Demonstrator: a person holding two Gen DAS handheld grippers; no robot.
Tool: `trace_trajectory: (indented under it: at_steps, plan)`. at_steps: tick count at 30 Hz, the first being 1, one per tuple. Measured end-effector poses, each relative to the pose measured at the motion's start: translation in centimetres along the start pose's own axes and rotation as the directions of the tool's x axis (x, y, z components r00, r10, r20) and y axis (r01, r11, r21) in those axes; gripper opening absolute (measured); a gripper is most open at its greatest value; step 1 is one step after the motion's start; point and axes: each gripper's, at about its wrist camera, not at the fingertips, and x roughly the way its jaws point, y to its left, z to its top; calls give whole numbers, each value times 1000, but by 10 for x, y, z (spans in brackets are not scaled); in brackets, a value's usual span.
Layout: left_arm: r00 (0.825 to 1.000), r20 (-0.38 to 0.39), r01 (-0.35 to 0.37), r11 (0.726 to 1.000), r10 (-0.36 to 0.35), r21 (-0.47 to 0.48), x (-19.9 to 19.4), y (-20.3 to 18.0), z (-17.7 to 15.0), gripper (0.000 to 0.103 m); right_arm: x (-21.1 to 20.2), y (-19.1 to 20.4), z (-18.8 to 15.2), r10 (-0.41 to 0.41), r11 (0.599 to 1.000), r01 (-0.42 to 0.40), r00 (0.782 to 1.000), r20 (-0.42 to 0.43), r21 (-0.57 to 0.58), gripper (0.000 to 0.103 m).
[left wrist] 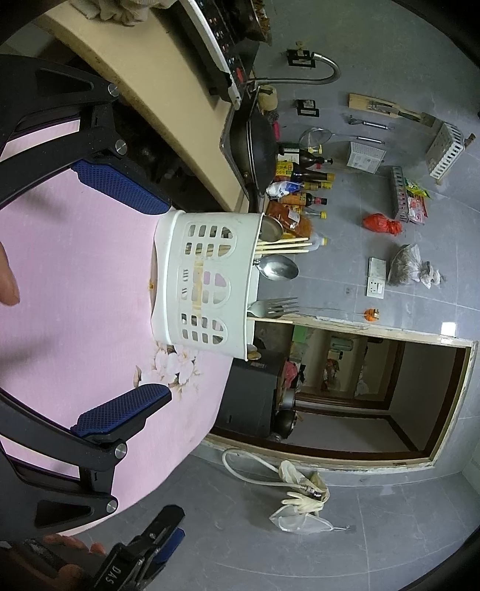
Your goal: Organize utensils
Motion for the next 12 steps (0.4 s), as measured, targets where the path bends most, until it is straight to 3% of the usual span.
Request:
trace_trajectory:
  at_steps: [12]
  plan:
    - [1000, 0, -20, 1000, 20, 21, 2, -6, -1, 90, 1, 8, 1, 17, 1000, -17, 1000, -11, -3, 103]
